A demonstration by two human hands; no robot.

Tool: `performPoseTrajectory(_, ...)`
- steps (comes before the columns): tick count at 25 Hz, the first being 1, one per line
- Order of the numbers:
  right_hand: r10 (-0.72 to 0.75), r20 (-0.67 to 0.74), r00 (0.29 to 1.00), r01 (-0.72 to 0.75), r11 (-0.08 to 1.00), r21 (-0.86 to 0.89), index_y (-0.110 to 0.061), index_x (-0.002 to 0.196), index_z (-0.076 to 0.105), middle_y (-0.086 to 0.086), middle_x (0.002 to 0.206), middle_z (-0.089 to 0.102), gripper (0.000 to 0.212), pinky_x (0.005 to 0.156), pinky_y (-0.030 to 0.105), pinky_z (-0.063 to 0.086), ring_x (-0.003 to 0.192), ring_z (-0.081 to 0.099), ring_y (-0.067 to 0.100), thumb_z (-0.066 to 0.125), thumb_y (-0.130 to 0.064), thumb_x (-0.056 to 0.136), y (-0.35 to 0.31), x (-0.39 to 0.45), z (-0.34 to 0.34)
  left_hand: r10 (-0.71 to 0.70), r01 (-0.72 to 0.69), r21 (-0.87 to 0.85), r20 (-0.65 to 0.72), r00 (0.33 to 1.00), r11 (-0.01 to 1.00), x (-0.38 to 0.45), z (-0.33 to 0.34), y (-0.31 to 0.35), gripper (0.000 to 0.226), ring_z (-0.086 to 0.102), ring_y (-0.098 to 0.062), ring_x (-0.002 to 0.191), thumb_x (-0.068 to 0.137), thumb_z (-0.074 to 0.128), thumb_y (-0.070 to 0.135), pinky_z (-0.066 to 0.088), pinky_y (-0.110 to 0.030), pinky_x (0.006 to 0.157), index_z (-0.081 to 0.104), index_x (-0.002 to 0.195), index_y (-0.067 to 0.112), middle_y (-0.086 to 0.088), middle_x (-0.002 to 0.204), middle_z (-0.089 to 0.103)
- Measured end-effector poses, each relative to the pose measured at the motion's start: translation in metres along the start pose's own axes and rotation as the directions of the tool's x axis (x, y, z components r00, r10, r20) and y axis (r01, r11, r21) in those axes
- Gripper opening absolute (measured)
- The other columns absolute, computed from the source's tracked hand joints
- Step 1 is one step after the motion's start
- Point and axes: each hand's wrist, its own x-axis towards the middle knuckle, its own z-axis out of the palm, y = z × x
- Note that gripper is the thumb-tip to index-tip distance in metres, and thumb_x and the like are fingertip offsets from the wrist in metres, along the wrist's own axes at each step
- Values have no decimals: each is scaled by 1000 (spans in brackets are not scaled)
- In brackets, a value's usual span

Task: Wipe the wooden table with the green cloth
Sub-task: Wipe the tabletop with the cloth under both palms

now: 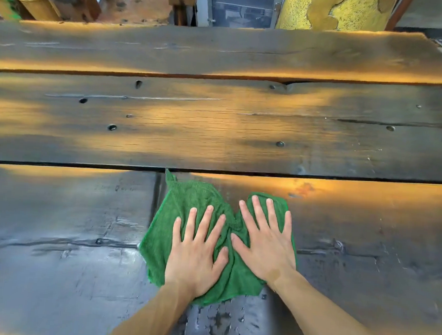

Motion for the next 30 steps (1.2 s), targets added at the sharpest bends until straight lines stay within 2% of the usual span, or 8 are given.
performPoseTrajectory(3, -2, -36, 999, 1, 1000, -7, -36, 161, 14, -2, 169, 11, 77, 120, 63, 1, 155, 6, 29, 25, -72, 95, -6, -63, 9, -24, 25, -23, 35, 999, 999, -68, 5, 15, 72, 18, -39, 153, 95, 37, 60, 18, -65, 116, 26, 160, 31, -4, 168, 18)
performPoseTrajectory(8, 29, 6, 1000, -29, 999, -24, -34, 160, 23, -1, 168, 18, 78, 119, 65, 11, 155, 13, 30, 34, -73, 93, -1, -147, 19, -64, 68, -34, 104, 993, 997, -134, 10, 37, 75, 21, -42, 151, 90, 44, 63, 21, -71, 113, 33, 157, 33, -6, 167, 23)
performPoseTrajectory(11, 111, 62, 992, -112, 994, 5, -35, 157, 30, -1, 166, 25, 80, 115, 68, 19, 153, 21, 30, 38, -76, 89, 8, -185, 19, -26, 32, -34, 171, 985, 999, -155, 9, 51, 70, 28, -48, 147, 85, 48, 65, 24, -79, 106, 39, 152, 45, -6, 165, 29)
performPoseTrajectory(13, 150, 81, 985, -152, 988, 20, -37, 154, 39, 0, 163, 33, 83, 112, 72, 22, 150, 28, 30, 44, -78, 82, 13, -194, 14, 4, 0, -27, 164, 986, 1000, -153, 8, 52, 70, 32, -52, 143, 80, 51, 69, 23, -82, 102, 43, 147, 50, -6, 162, 34)
performPoseTrajectory(18, 194, 63, 979, -196, 980, 30, -37, 148, 48, 2, 159, 40, 94, 111, 75, 20, 146, 34, 31, 58, -77, 64, 19, -172, 7, 41, -36, -35, 158, 987, 999, -121, 6, 55, 85, 32, -53, 141, 62, 58, 81, 20, -85, 100, 50, 141, 51, -10, 158, 41)
performPoseTrajectory(24, 198, 49, 979, -199, 980, 30, -36, 147, 49, 2, 160, 39, 90, 109, 76, 22, 146, 35, 31, 57, -75, 67, 40, -128, 1, 90, -76, -82, 177, 980, 994, -46, -7, 59, 85, 31, -54, 143, 61, 59, 83, 20, -85, 100, 53, 139, 50, -7, 161, 36)
performPoseTrajectory(27, 241, 31, 970, -241, 970, 8, -37, 153, 39, 1, 163, 33, 85, 111, 75, 18, 149, 30, 33, 46, -78, 79, 64, -77, -10, 60, -50, -66, 161, 985, 997, 7, -15, 64, 80, 26, -52, 146, 73, 51, 83, 20, -84, 103, 44, 146, 51, -5, 164, 31)
performPoseTrajectory(30, 292, 7, 956, -292, 956, -16, -42, 159, 19, -3, 168, 18, 82, 114, 73, 13, 155, 14, 29, 27, -84, 89, 96, -8, -20, 21, -17, -31, 134, 991, 999, 71, -17, 63, 73, 18, -50, 149, 85, 34, 84, 16, -82, 106, 32, 151, 53, -2, 167, 23)
